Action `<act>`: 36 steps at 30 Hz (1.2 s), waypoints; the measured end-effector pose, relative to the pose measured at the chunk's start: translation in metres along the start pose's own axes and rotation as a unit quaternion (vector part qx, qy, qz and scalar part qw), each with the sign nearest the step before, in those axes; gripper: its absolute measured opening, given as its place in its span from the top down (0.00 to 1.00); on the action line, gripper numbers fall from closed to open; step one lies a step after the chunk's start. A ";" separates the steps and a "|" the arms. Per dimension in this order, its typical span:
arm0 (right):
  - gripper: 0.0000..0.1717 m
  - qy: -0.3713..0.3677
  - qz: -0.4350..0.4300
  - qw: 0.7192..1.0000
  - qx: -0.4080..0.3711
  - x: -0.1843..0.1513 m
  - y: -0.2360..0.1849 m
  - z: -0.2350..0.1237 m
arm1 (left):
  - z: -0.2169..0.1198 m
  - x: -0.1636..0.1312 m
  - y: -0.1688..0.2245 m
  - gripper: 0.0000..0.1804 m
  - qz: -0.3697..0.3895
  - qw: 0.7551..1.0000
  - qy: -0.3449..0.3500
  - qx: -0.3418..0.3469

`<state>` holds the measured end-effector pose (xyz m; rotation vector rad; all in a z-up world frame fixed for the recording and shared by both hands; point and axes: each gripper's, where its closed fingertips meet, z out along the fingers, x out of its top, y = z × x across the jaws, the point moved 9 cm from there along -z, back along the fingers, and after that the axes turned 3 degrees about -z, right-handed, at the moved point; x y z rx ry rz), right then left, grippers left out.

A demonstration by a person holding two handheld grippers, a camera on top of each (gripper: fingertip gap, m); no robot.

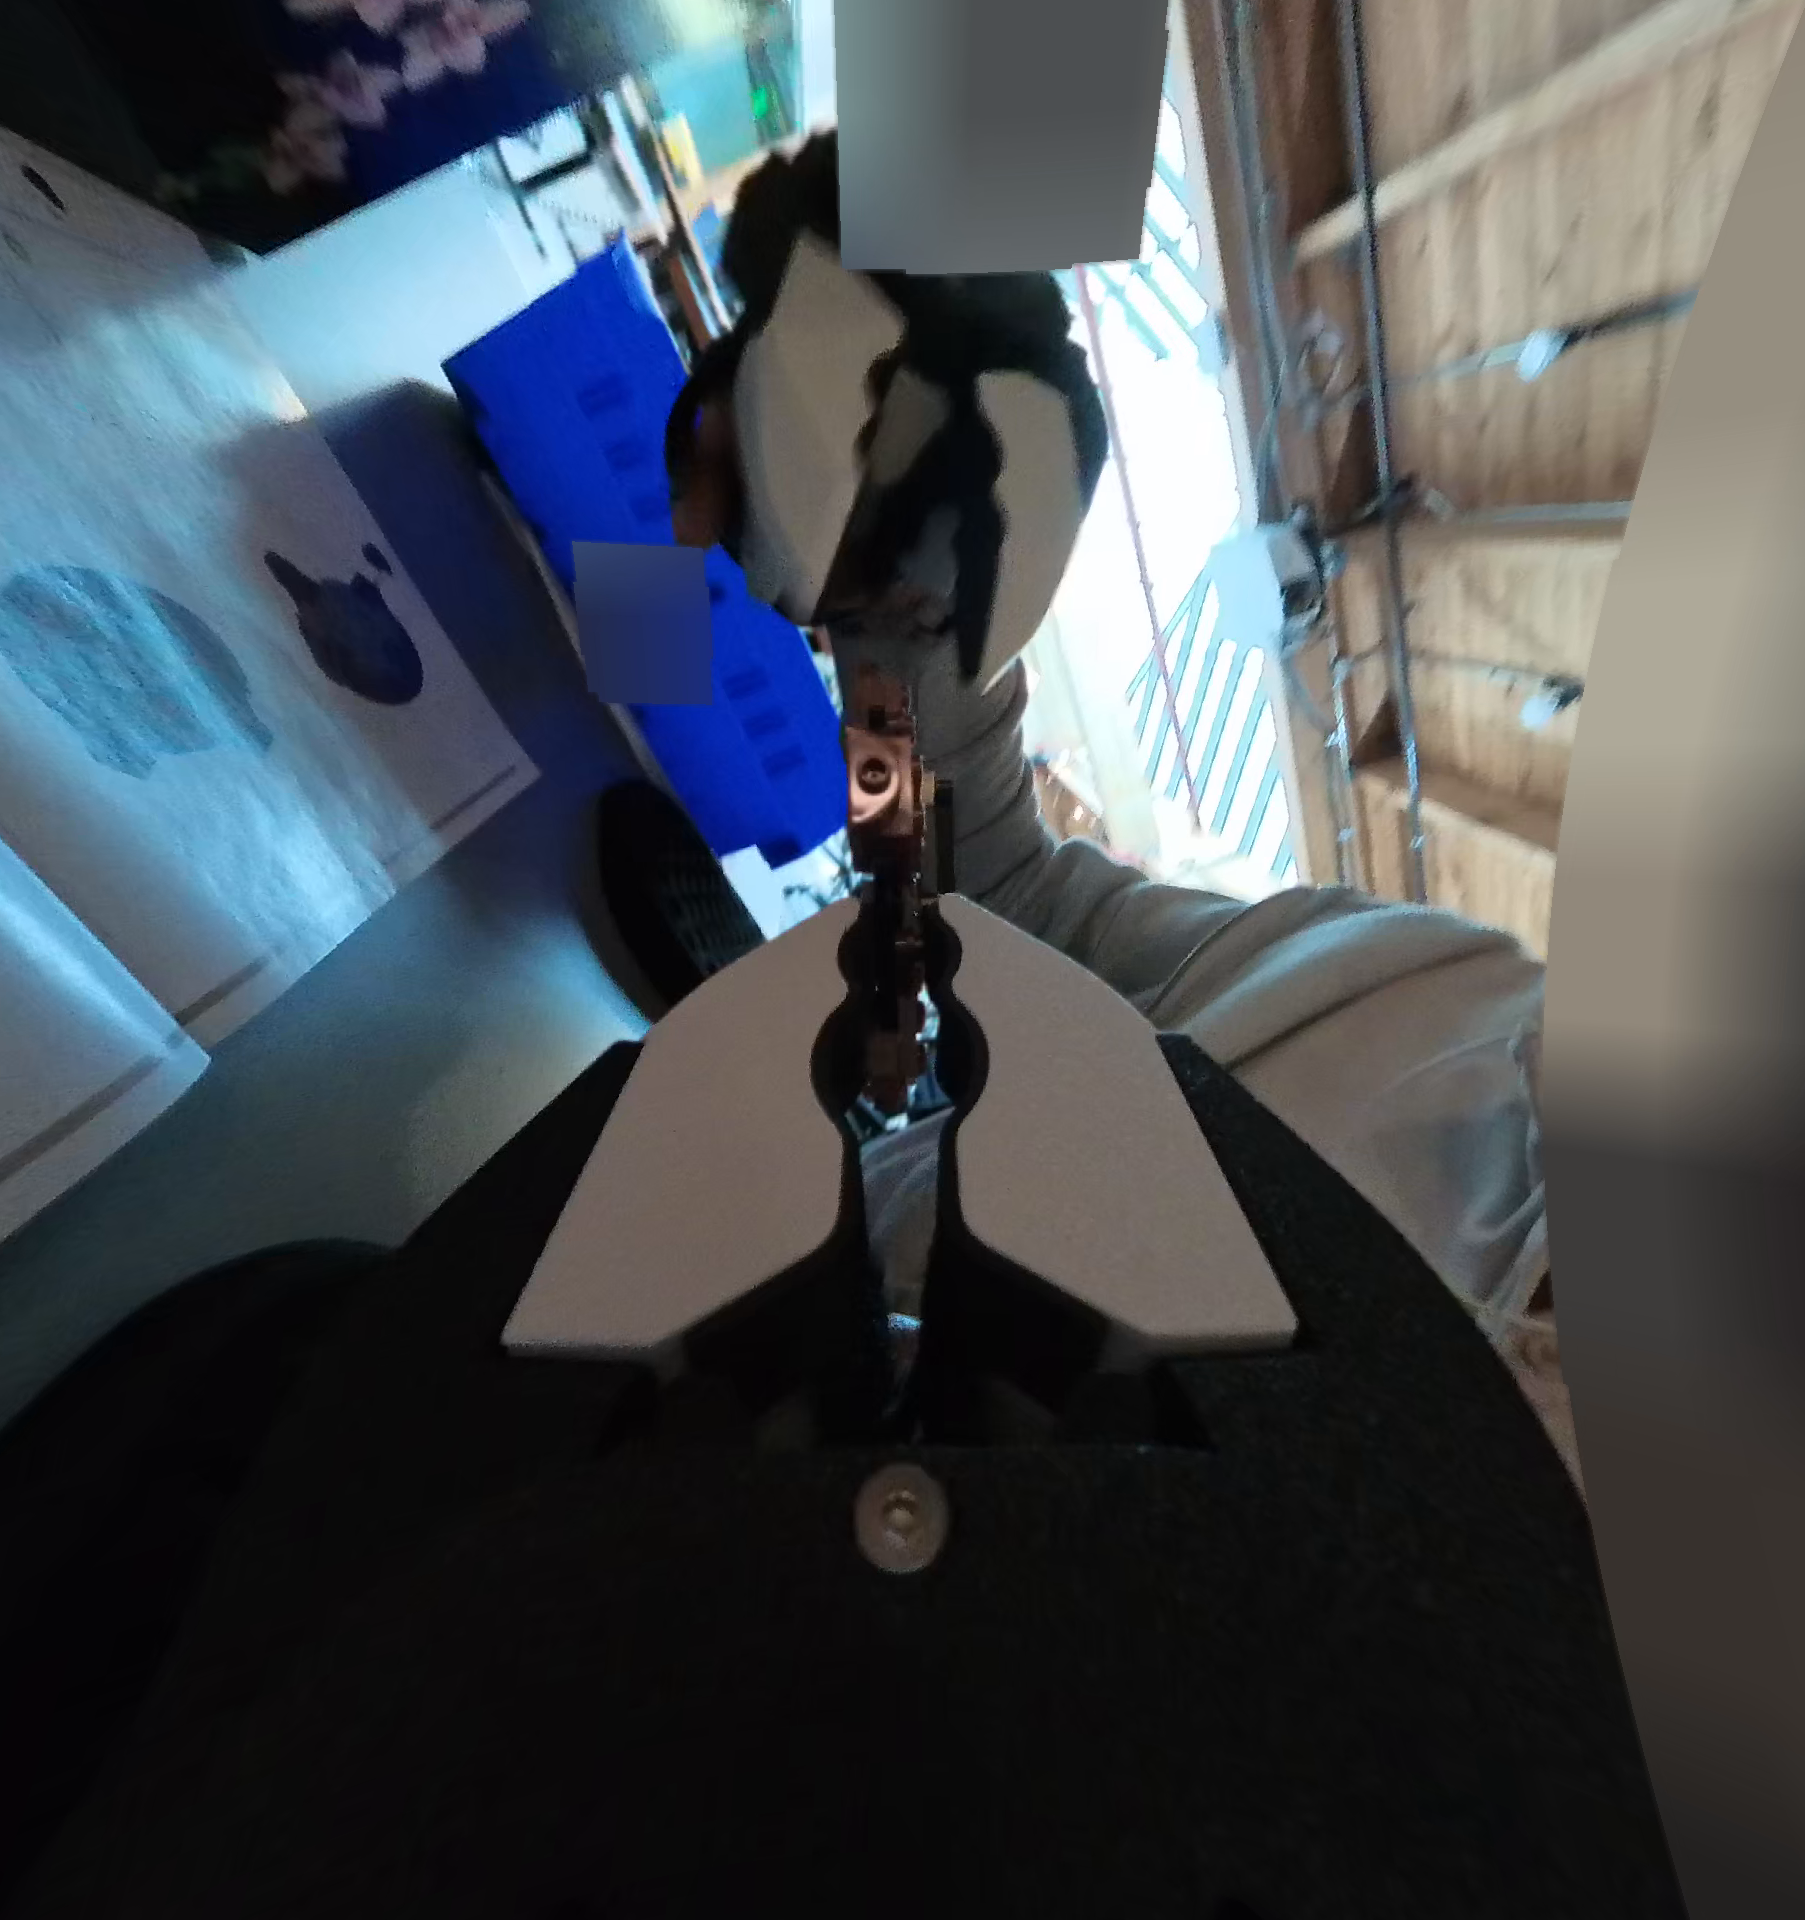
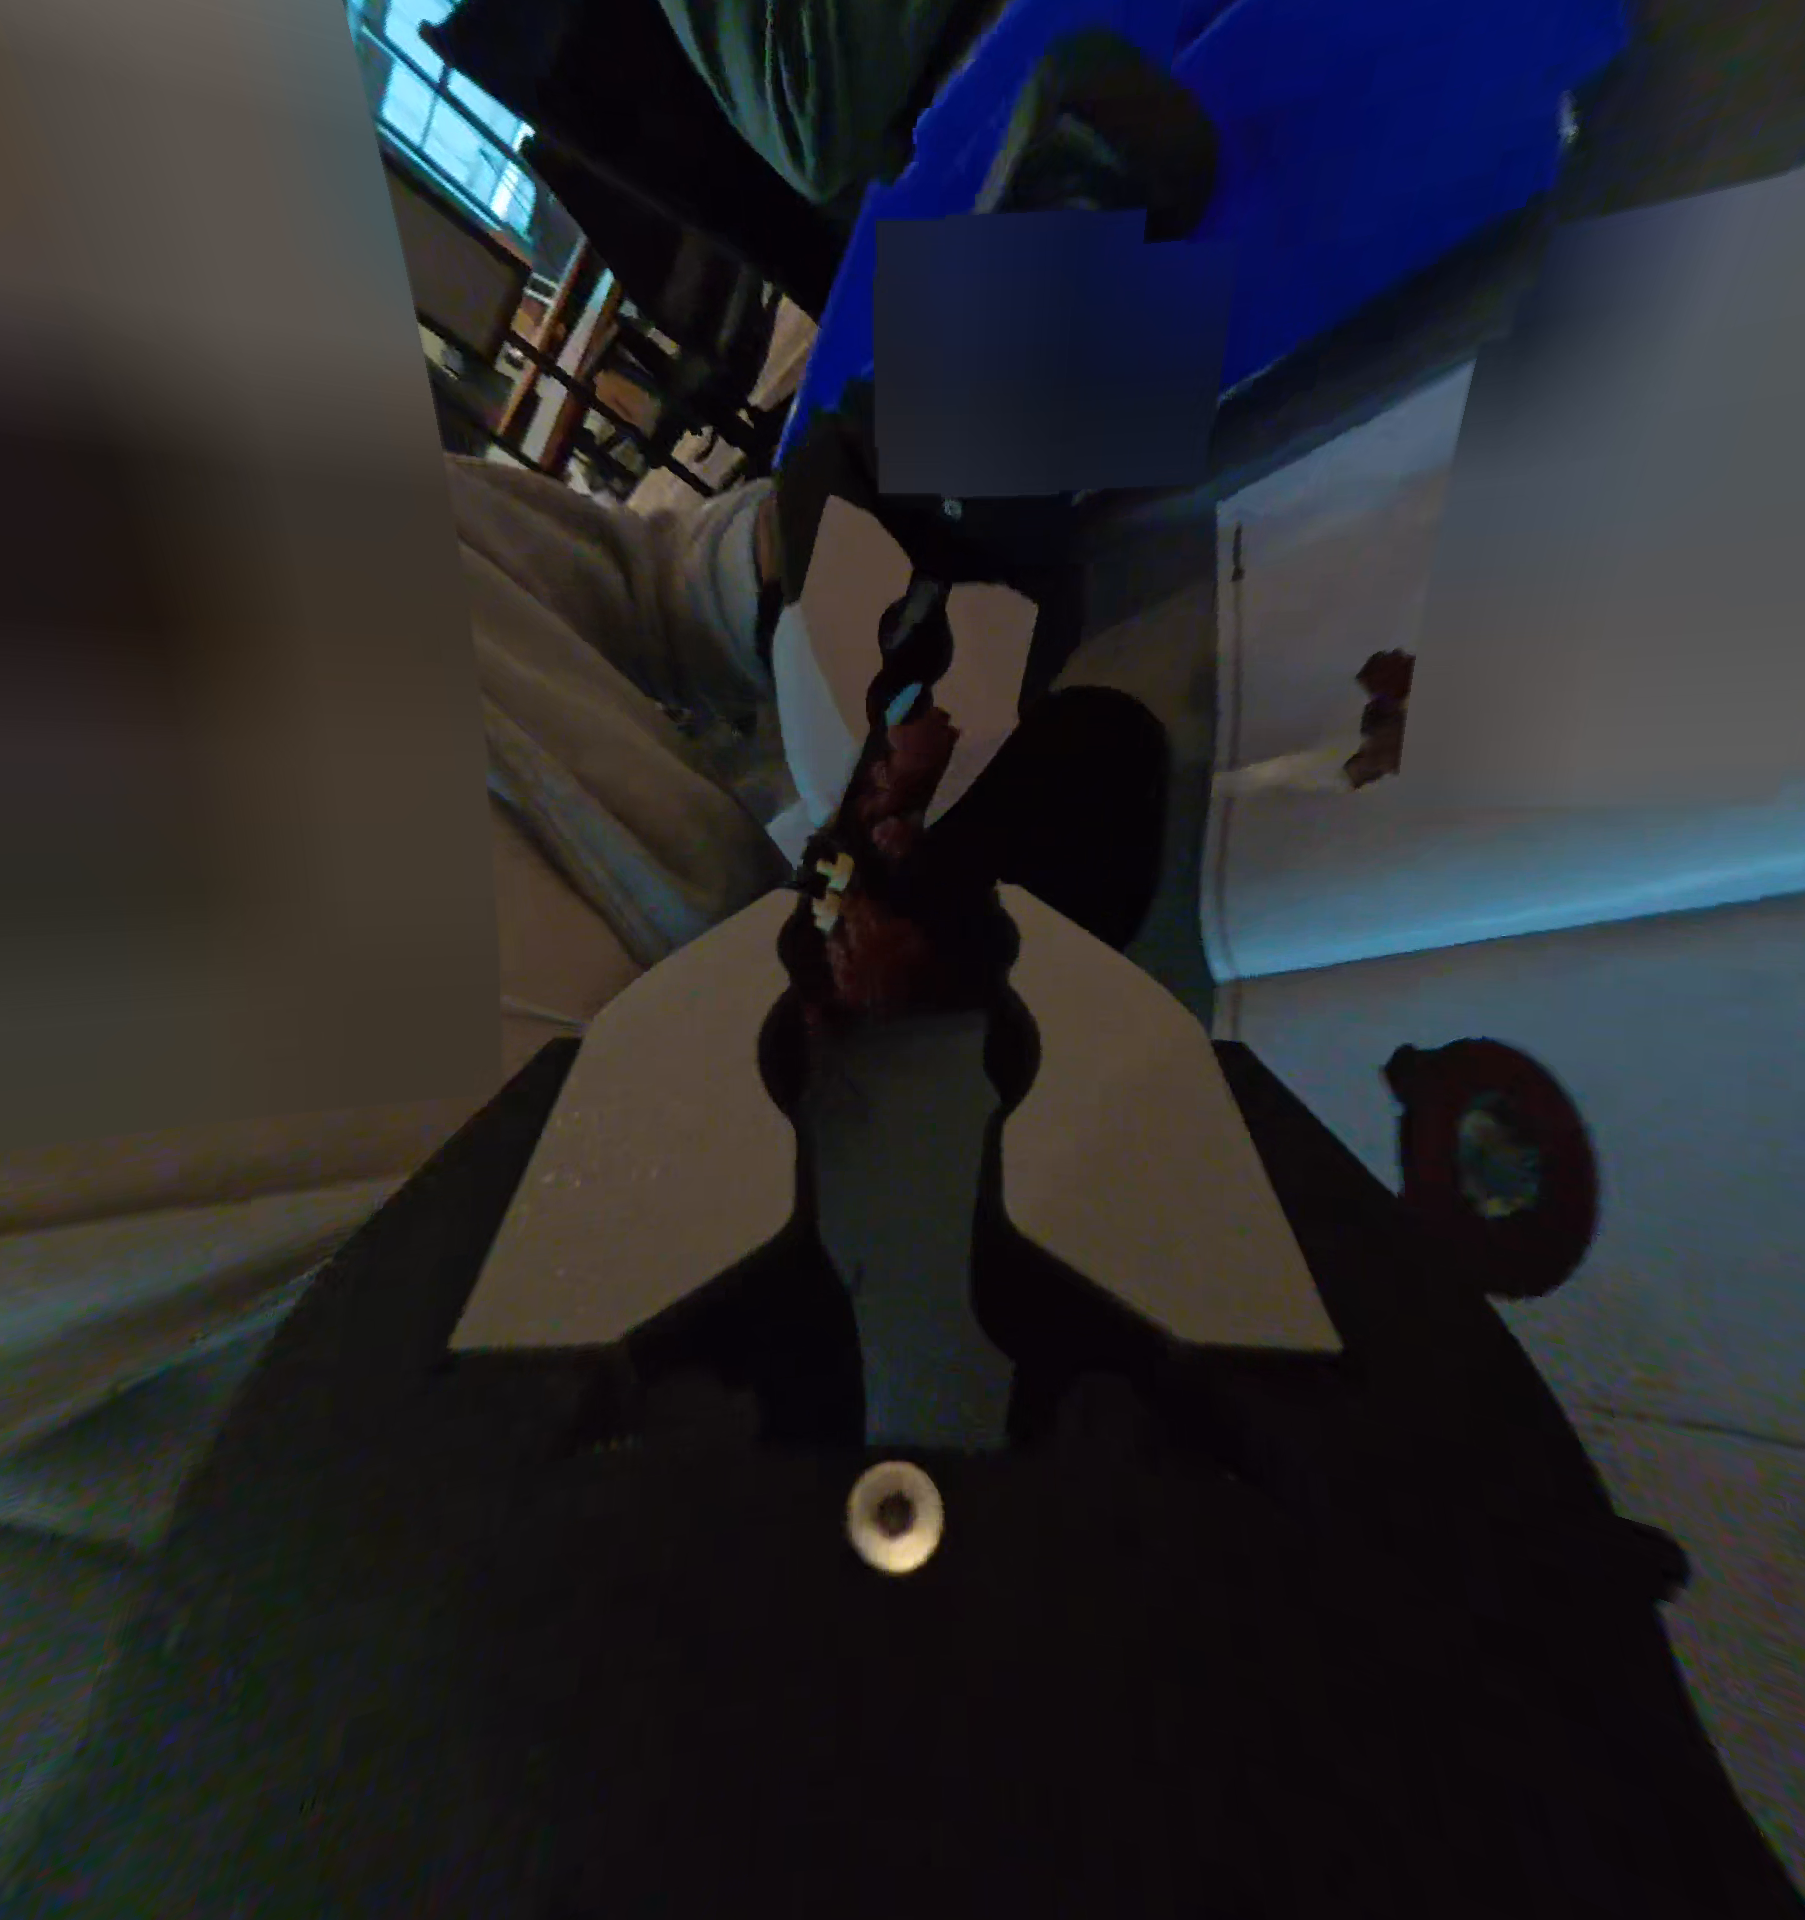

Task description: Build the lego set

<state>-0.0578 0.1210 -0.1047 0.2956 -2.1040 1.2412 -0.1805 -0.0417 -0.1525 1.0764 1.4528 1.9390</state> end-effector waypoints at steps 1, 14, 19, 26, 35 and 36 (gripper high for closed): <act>0.83 -0.003 0.013 1.000 0.001 -0.006 0.001 0.003 | 0.000 0.000 0.000 0.96 0.003 1.000 -0.005 0.001; 0.94 0.141 0.204 0.965 0.082 -0.044 0.017 0.018 | 0.001 0.003 -0.004 0.85 -0.008 1.000 0.014 -0.016; 0.94 0.218 0.299 0.924 0.096 -0.065 0.022 0.023 | -0.007 -0.003 -0.007 0.78 0.014 0.999 0.050 0.000; 0.94 0.275 0.328 0.900 0.083 -0.073 0.016 0.025 | -0.004 -0.009 -0.010 0.88 0.098 0.990 0.069 0.071; 0.91 0.273 0.242 0.929 0.059 -0.066 0.002 0.023 | -0.002 -0.013 -0.016 0.93 0.019 0.995 0.098 0.002; 0.89 0.273 0.230 0.933 0.052 -0.064 0.000 0.022 | -0.002 -0.014 -0.016 0.93 0.007 0.995 0.097 -0.008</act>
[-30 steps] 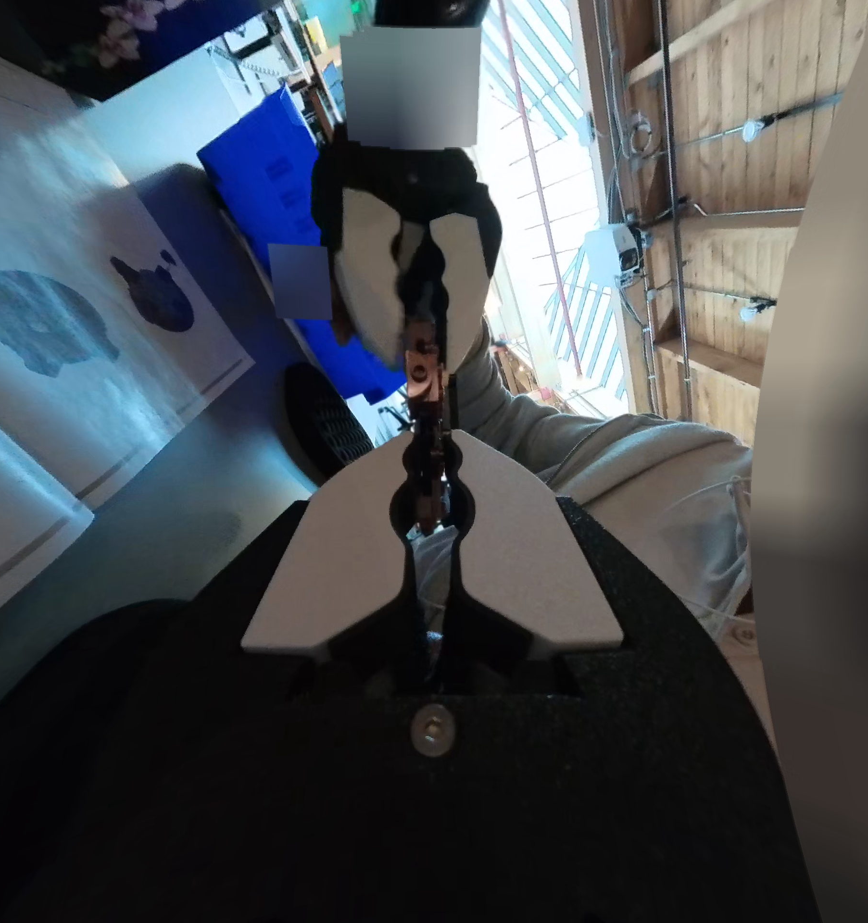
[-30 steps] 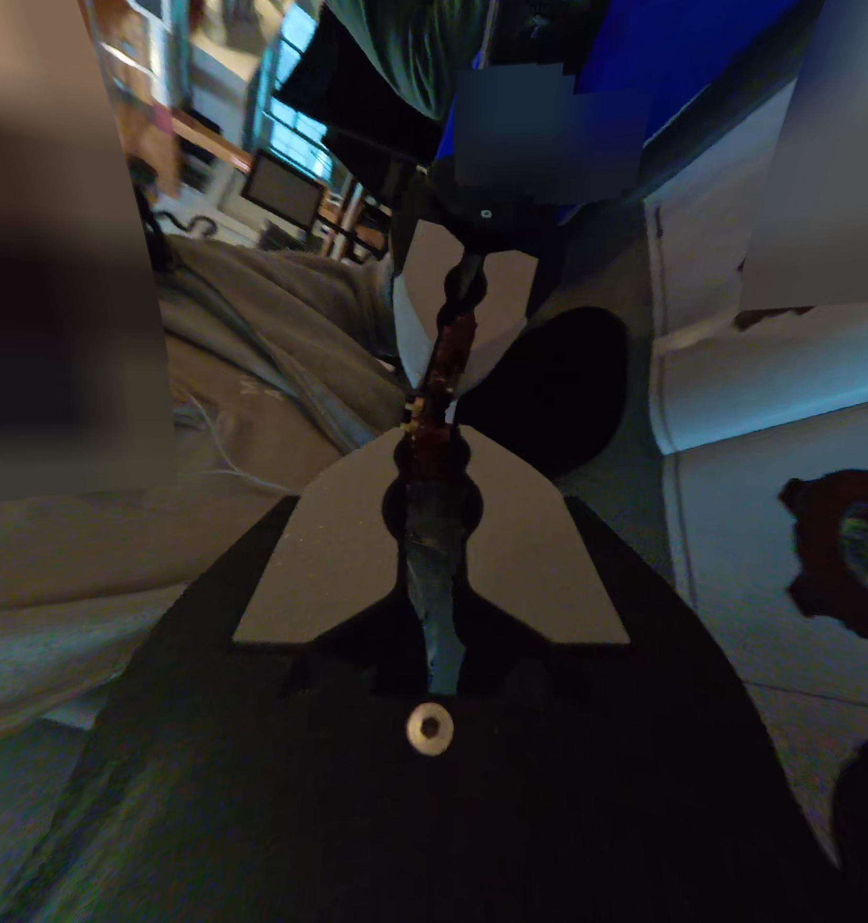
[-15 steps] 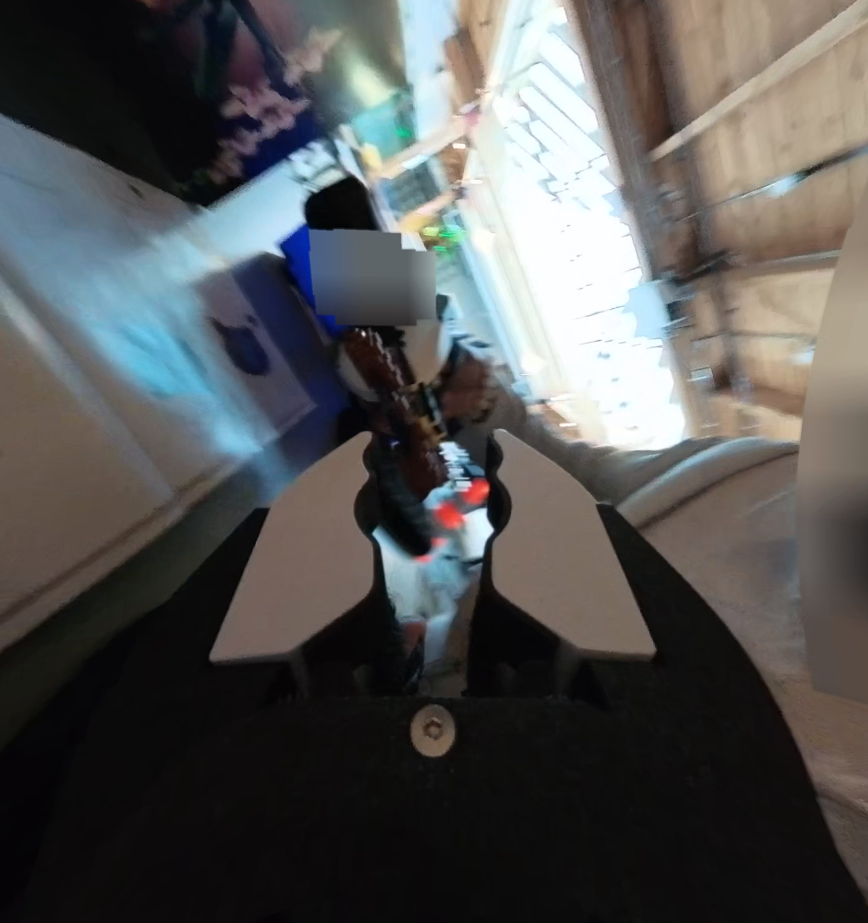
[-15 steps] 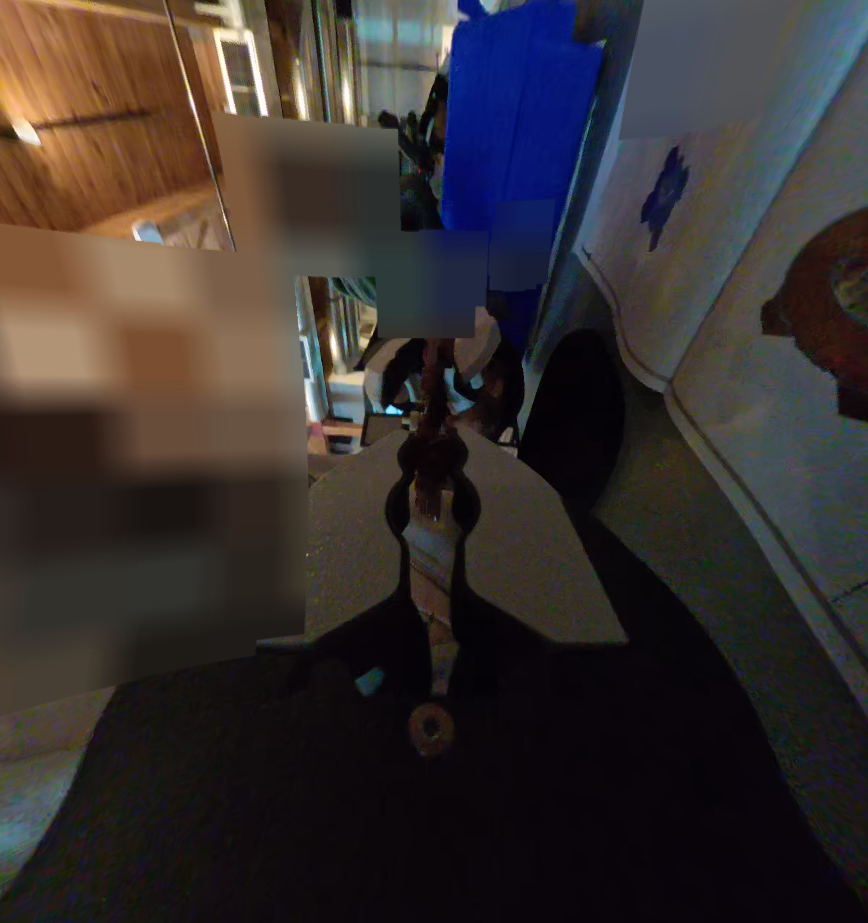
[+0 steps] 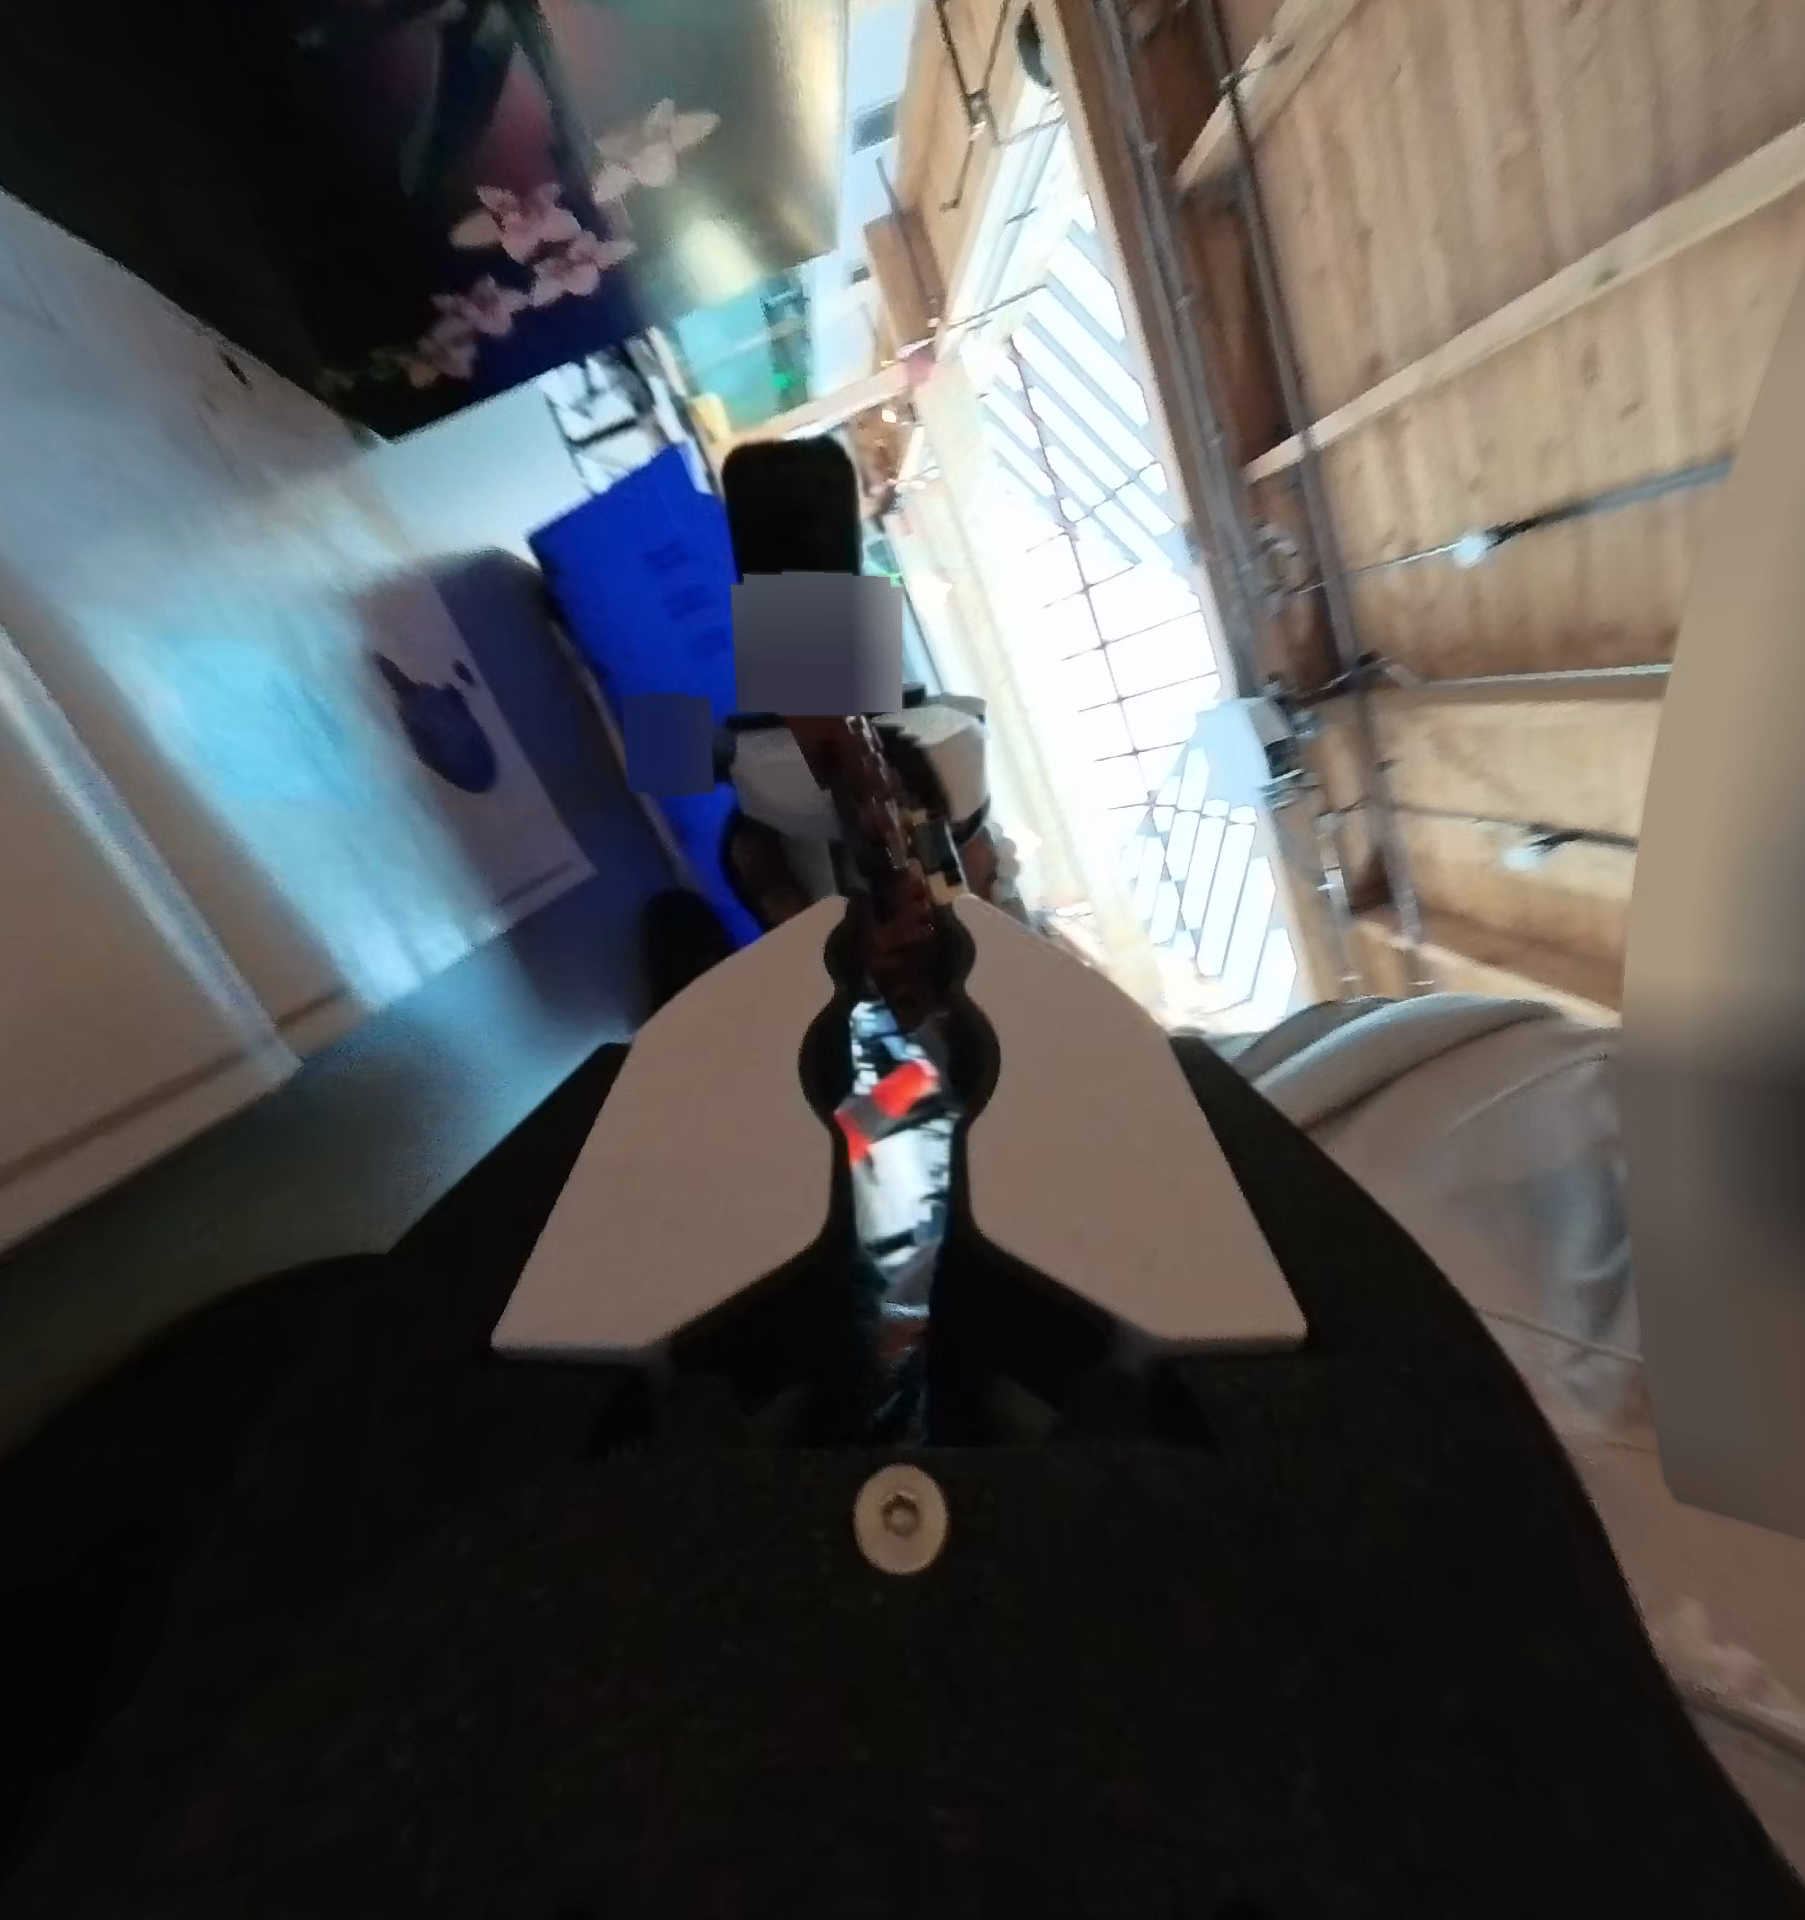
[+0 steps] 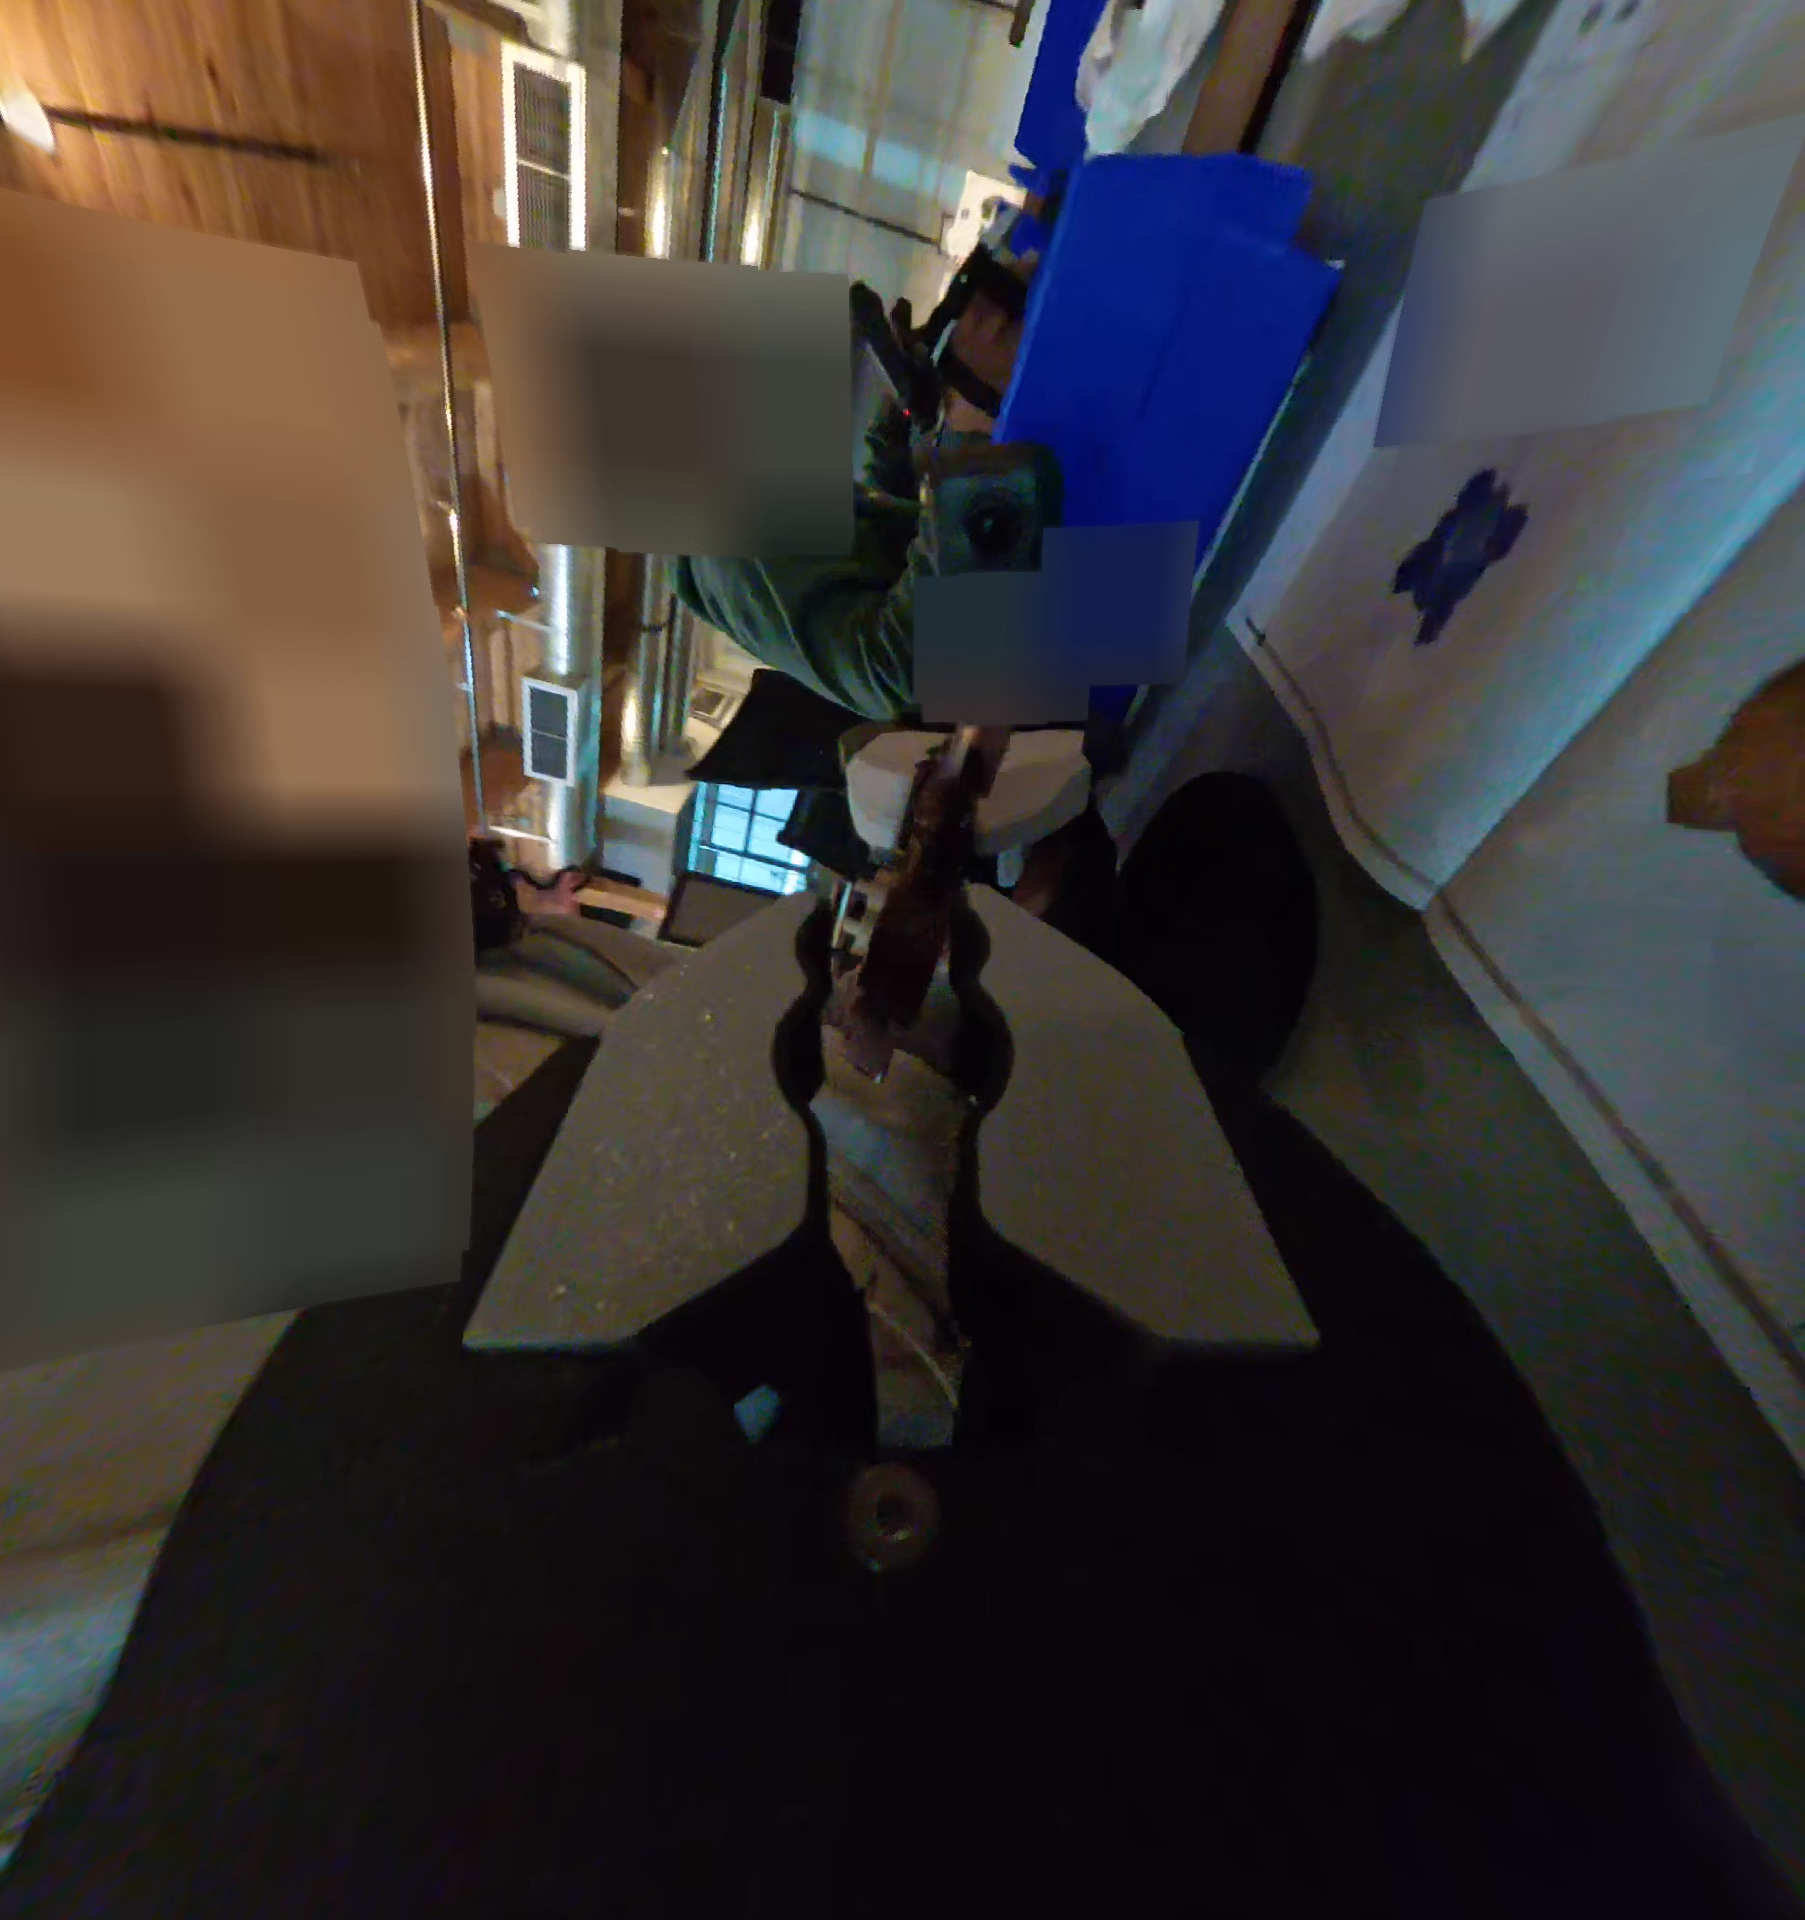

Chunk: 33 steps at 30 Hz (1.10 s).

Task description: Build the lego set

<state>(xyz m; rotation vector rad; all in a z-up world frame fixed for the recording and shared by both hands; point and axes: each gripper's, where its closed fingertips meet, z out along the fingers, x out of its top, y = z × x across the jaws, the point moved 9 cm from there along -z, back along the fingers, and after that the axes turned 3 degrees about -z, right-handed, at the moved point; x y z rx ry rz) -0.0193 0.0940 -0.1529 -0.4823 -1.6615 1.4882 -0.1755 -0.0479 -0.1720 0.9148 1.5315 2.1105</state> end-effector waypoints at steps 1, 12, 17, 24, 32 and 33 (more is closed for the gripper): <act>0.90 0.002 -0.009 1.000 -0.004 0.000 -0.002 0.001 | 0.000 -0.001 0.000 0.93 -0.009 1.000 -0.003 -0.005; 0.78 -0.074 -0.396 0.899 -0.173 0.001 -0.041 -0.009 | -0.001 -0.004 -0.004 0.94 -0.093 0.995 -0.002 -0.024; 0.96 -0.145 -0.549 0.796 -0.210 -0.010 -0.063 0.018 | -0.004 -0.002 -0.008 0.94 -0.101 0.995 0.006 0.008; 0.93 -0.304 -0.609 0.690 -0.246 -0.011 -0.057 0.046 | -0.002 -0.006 -0.009 0.94 -0.097 0.995 -0.004 0.022; 0.94 -0.319 -0.580 0.696 -0.278 -0.007 -0.054 0.049 | -0.004 -0.009 -0.012 0.94 -0.100 0.995 0.004 0.025; 0.94 -0.319 -0.575 0.697 -0.285 -0.007 -0.054 0.049 | -0.004 -0.009 -0.012 0.94 -0.101 0.995 0.007 0.027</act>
